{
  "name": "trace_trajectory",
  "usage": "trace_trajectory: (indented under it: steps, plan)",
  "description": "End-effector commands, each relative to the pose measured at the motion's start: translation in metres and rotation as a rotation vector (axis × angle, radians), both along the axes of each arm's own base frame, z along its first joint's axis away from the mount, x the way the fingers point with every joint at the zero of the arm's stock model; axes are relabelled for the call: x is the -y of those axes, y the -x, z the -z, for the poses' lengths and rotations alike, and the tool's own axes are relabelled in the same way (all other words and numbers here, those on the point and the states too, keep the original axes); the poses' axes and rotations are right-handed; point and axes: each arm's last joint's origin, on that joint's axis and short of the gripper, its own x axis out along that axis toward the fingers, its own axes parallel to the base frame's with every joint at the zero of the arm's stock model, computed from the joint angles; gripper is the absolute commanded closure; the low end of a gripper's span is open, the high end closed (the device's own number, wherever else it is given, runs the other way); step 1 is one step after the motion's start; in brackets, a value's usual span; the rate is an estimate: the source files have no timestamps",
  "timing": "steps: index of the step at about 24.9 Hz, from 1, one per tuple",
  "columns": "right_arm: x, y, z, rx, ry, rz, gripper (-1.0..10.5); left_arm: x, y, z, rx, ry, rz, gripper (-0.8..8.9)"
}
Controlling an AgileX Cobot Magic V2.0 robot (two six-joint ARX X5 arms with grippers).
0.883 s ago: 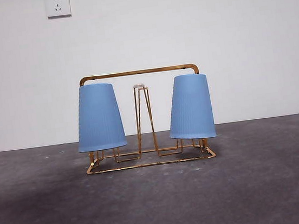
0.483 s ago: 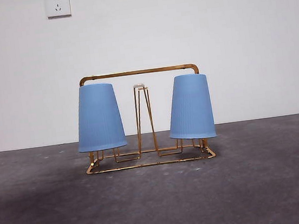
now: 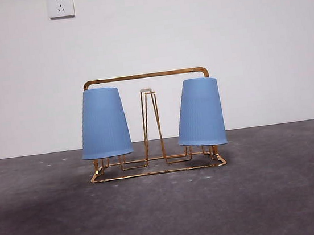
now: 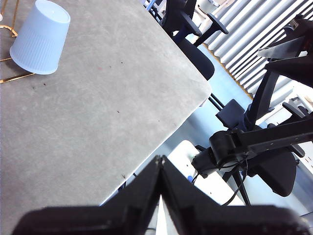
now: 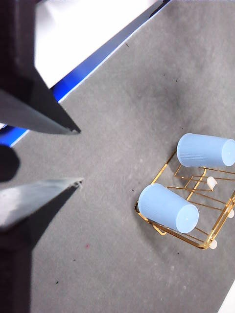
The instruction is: Pick up cup 1,put cup 1 in the cup rack,pick up cup 2,put cup 2 in the cup rack
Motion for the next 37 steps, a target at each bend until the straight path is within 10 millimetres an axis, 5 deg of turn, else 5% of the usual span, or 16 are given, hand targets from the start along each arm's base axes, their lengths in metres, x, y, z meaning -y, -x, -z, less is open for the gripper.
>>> trace_trajectory:
  steps: [1, 6, 10, 14, 20, 26, 37]
  plan:
    - [0.0, 0.0, 0.002, -0.016, 0.011, 0.01, 7.9, 0.0, 0.0, 0.001, 0.006, -0.002, 0.006, 8.17]
    - [0.0, 0.0, 0.002, -0.017, 0.011, 0.01, 7.9, -0.001, -0.006, -0.001, 0.124, -0.063, -0.123, 8.17]
    - [0.0, 0.0, 0.002, -0.017, 0.011, 0.01, 7.9, -0.006, -0.016, -0.01, 0.478, -0.276, -0.339, 8.17]
    - [0.0, 0.0, 0.002, -0.017, 0.011, 0.01, 7.9, -0.026, -0.028, -0.018, 0.689, -0.487, -0.535, 8.17]
    - [0.0, 0.0, 0.002, -0.016, 0.011, 0.01, 7.9, -0.054, -0.027, -0.009, 0.851, -0.523, -0.663, 8.17]
    - [0.0, 0.0, 0.002, -0.017, 0.011, 0.01, 7.9, -0.069, -0.022, 0.038, 0.92, -0.523, -0.817, 8.17]
    - [0.0, 0.0, 0.002, -0.017, 0.011, 0.01, 7.9, -0.075, -0.026, 0.155, 0.712, -0.549, -0.856, 8.17]
